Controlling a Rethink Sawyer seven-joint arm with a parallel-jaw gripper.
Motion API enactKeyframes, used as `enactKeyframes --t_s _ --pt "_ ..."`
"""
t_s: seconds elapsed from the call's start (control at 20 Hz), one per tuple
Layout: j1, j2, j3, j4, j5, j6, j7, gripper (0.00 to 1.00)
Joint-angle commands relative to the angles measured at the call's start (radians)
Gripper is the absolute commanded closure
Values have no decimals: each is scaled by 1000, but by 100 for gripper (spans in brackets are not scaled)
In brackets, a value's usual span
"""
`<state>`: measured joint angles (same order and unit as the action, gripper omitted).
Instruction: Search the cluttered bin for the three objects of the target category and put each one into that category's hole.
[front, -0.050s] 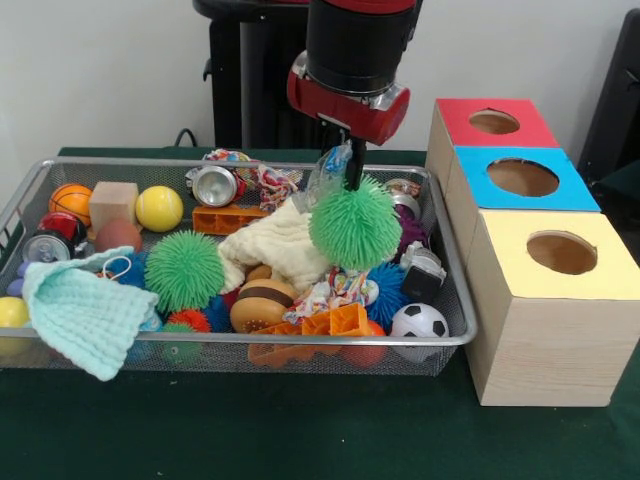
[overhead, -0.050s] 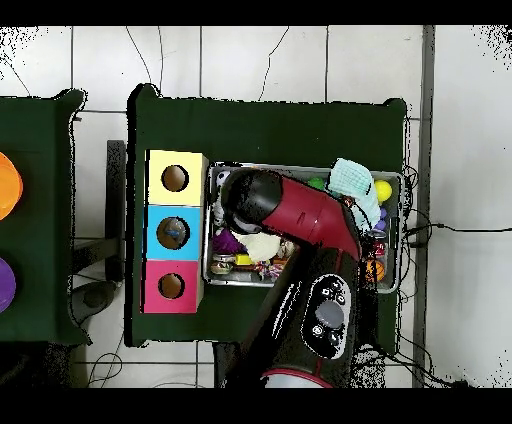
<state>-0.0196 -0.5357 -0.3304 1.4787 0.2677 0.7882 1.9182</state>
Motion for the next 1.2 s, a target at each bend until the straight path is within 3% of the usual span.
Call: enactKeyframes --t_s 0.05,0.5,0.9,0.95,1.2 --pt "-25 -12 37 150 44 -120 242 100" --pt "-51 -21 58 201 50 -197 216 100" --pt "-49 -18 61 197 52 -193 217 100" --pt "-51 -19 65 197 54 -191 216 0" --pt "-46 -21 60 201 53 -196 220 0"
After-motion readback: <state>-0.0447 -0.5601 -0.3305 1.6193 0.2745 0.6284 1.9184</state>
